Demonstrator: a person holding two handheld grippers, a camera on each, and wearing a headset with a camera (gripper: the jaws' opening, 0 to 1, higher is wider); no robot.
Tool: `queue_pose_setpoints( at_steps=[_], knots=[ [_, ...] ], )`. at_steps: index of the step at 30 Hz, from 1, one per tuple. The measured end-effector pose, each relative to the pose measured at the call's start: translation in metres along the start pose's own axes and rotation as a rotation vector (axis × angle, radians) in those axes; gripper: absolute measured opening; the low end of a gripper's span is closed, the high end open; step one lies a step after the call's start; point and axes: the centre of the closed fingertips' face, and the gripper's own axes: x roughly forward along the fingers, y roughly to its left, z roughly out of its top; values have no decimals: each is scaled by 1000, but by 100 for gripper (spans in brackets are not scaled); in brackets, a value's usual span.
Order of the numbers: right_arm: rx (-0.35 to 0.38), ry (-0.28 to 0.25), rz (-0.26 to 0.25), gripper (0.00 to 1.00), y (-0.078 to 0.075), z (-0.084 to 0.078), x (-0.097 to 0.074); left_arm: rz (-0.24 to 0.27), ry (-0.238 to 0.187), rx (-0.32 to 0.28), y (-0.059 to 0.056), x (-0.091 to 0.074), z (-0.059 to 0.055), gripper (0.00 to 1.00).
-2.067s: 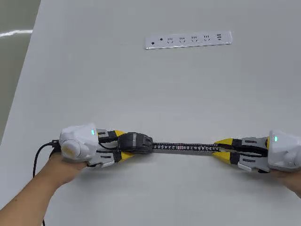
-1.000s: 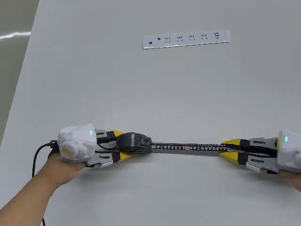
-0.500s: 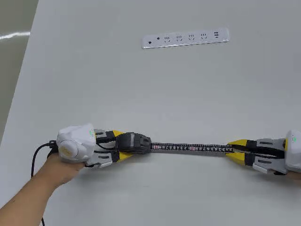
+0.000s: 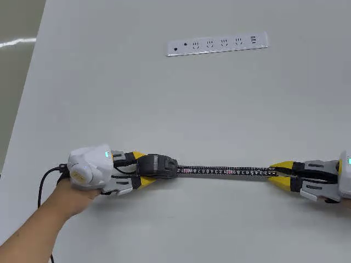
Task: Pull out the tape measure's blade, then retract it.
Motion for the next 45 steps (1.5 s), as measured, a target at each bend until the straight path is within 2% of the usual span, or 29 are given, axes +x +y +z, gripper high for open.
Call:
queue_pose_setpoints(
  at_steps=[4,13,16,19,39,45],
  knots=[
    [-5,14,3,9,0,-3,-3,1,0,0,0,0,0,28],
    [18,-6,-8,8,-3,-3,-16,1,2,0,-2,0,2,28],
    [11,5,0,8,-1,-6,-19,1,5,3,-3,0,2,28],
    [21,-1,-18,8,-6,-7,-24,1,4,0,-3,0,3,28],
    [-18,36,-22,11,-2,-16,-20,-3,0,-1,-3,1,4,28],
    [-14,31,-26,11,-3,-15,-20,-3,-1,-4,-3,1,3,28]
  ],
)
